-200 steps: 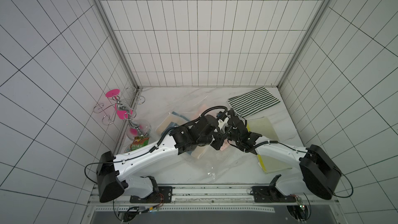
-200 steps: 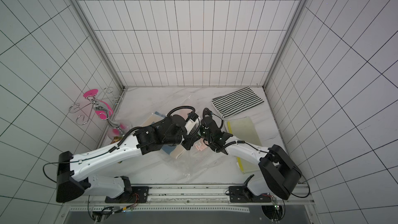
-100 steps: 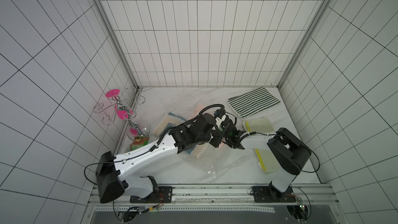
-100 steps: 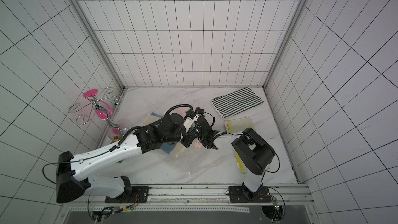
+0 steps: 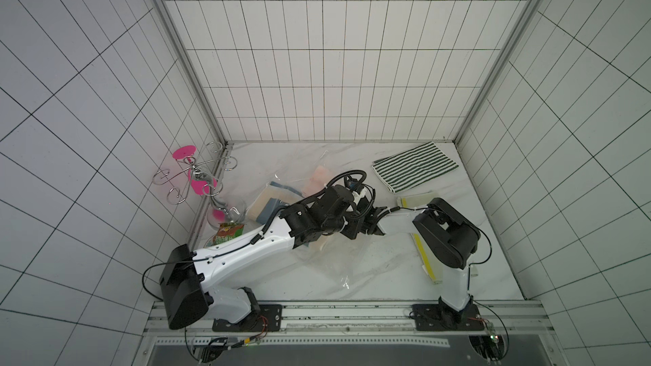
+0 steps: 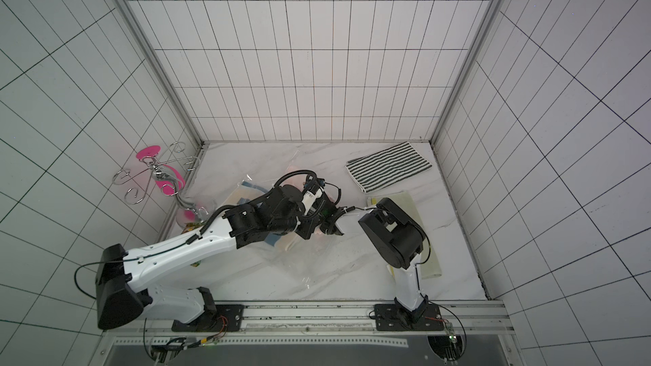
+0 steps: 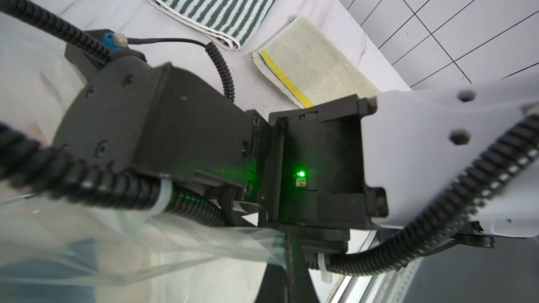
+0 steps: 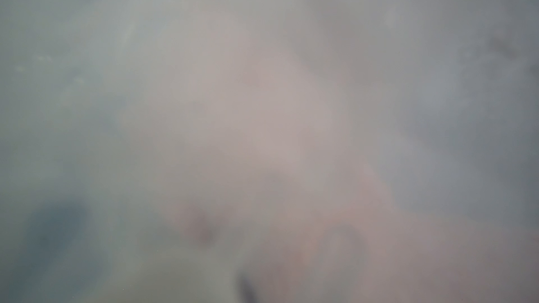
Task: Place the folded towel into the vacuum bag
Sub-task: Place the towel in the vacuum bag.
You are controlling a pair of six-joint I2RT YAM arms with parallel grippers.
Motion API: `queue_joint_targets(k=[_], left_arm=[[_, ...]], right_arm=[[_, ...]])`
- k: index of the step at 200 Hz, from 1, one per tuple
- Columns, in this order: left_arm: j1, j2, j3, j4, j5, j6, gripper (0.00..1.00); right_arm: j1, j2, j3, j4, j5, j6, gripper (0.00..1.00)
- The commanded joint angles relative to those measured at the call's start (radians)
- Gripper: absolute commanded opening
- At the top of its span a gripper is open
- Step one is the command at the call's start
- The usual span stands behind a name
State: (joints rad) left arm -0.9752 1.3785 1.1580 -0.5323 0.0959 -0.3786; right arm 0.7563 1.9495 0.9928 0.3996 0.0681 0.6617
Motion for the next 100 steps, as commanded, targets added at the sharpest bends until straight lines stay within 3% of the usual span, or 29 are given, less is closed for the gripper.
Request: queue_joint_targets(k=[1, 52, 83, 100], left_arm=[[-0.028, 0.009, 0.019, 0.083, 0.102, -0.014, 0.0], [-0.035, 0.028, 0.008, 0.115, 0.154, -0.056, 0.0], [-0.035, 0.027, 0.008, 0.112, 0.15, -0.054, 0.0], [-0.034, 0.023, 0.008, 0.103, 0.142, -0.048, 0.0]], right_arm=[[-0.005, -0.037, 0.055, 0.063, -0.07, -0.07, 0.2], [-0.061, -0.018, 0.123, 0.322, -0.329, -0.26, 0.06], [-0.111, 0.119, 0.261, 0.161, -0.393, -0.266, 0.08], [-0.125, 0.154, 0.277, 0.039, -0.341, -0.255, 0.08]])
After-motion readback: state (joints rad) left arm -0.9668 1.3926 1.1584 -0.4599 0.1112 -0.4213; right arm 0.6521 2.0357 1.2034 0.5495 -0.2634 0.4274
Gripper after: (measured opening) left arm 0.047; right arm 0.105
